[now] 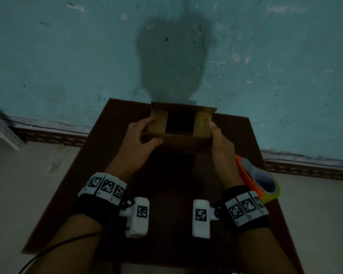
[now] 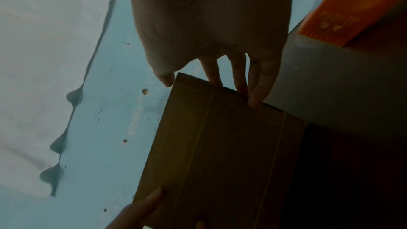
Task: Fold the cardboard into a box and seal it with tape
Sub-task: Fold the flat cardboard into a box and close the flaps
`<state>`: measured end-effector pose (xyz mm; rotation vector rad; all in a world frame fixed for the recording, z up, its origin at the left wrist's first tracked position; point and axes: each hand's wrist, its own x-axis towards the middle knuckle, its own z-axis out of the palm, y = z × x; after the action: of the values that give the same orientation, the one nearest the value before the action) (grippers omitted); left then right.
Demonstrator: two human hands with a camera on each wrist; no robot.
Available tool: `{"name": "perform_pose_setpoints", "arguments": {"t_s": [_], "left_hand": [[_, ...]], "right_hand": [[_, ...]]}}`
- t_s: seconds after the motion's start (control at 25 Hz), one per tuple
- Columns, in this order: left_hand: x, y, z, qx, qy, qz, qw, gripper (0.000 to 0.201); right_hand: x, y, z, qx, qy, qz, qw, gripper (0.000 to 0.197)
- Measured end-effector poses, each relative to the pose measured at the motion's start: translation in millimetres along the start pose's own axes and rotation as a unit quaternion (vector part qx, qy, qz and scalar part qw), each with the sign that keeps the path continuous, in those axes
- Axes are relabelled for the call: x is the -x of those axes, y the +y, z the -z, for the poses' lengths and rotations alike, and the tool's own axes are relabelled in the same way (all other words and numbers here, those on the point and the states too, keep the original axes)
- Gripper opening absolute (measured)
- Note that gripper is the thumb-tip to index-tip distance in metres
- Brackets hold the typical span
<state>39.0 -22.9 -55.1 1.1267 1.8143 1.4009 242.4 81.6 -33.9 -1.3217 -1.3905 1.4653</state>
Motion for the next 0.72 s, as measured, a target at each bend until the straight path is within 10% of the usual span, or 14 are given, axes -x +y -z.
{"name": "perform_pose_setpoints", "arguments": {"t_s": [0.4, 0.72], "left_hand": [[-2, -3, 3, -0.053, 0.035, -0.035, 0.997, 0.095], [1, 4, 8, -0.093, 0.033, -0.066, 0.993, 0.055]], "right_hand": [[-7, 13, 3, 0.118, 0.013, 0.068, 0.991, 0.038], [-10, 20, 7, 0.243, 0.011, 0.186, 0.952, 0.083]]}}
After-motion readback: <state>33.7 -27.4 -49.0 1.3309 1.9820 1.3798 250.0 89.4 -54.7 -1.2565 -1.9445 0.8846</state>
